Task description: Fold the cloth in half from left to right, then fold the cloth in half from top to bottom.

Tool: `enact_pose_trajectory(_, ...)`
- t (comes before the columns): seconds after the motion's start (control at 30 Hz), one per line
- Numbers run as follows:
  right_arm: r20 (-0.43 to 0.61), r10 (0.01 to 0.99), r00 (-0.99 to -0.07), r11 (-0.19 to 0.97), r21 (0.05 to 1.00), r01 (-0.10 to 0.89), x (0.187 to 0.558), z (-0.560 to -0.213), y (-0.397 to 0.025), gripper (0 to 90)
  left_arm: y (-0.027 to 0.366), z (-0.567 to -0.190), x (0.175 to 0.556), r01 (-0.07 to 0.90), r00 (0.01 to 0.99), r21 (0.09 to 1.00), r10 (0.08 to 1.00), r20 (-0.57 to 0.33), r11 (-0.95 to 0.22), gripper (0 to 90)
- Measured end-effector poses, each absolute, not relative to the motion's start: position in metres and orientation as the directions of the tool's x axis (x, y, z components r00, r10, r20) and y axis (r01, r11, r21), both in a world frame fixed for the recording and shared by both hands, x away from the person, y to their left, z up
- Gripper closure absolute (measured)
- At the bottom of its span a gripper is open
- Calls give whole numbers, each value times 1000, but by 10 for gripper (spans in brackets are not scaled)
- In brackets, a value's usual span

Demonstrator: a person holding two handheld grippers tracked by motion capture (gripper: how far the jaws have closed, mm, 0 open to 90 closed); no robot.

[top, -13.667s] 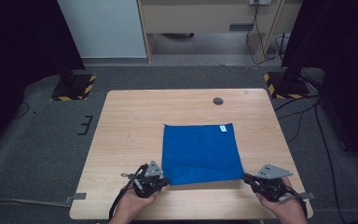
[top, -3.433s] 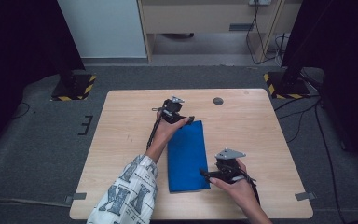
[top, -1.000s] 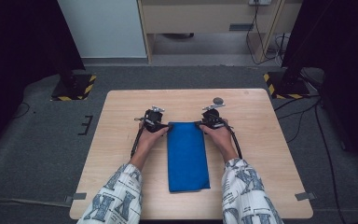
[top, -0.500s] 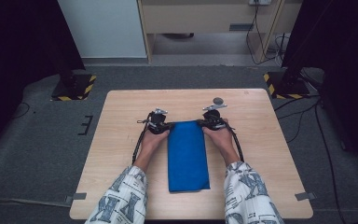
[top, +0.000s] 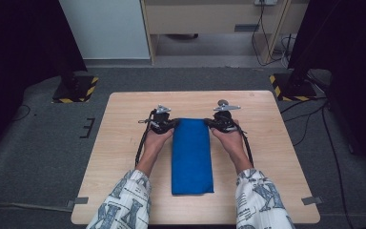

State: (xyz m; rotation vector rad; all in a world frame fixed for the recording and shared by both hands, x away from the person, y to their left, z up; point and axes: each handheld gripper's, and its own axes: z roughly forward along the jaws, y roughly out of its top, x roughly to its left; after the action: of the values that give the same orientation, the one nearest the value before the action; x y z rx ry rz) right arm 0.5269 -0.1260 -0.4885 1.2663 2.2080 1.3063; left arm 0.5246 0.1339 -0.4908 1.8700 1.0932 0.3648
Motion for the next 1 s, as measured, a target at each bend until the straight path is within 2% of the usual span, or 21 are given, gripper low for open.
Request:
enact_pose_trajectory(0.53, 191, 793, -579, 155, 855, 495, 524, -469, -134, 879, 133, -465, 524, 490, 579, 853, 799, -165, -179, 856)
enact_pose_trajectory(1.0, 174, 782, -598, 164, 868, 468, 522, -459, -130, 878, 139, -459, 521, 472, 581, 862, 801, -146, -184, 858)
